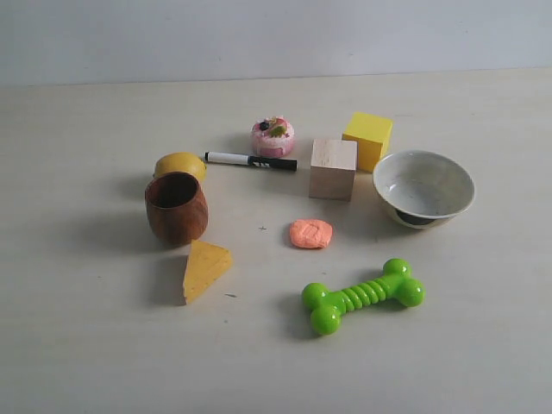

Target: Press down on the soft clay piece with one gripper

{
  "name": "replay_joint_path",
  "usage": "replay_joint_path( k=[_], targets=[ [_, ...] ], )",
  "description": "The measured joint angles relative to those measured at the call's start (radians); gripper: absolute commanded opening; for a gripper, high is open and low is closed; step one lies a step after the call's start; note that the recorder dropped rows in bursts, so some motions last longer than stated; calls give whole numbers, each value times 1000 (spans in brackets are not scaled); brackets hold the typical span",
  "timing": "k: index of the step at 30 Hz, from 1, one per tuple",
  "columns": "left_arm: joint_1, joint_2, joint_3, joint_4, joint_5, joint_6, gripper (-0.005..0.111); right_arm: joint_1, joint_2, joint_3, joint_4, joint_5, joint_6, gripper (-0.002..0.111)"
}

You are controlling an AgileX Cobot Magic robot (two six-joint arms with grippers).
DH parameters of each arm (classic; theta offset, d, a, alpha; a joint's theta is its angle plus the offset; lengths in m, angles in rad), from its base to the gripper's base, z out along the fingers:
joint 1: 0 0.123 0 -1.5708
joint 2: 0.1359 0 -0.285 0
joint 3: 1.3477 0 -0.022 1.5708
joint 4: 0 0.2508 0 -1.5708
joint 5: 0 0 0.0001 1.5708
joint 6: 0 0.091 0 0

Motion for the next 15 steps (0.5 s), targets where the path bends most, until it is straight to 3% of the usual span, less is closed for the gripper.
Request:
replay_joint_path(
  k=[12, 15],
  targets=[
    [0, -1, 0, 23, 0, 0, 0, 0, 0, 0, 0, 0, 0, 0],
    [28, -13, 2, 33, -3, 0, 0, 0, 0, 0, 0, 0, 0, 0]
  ],
)
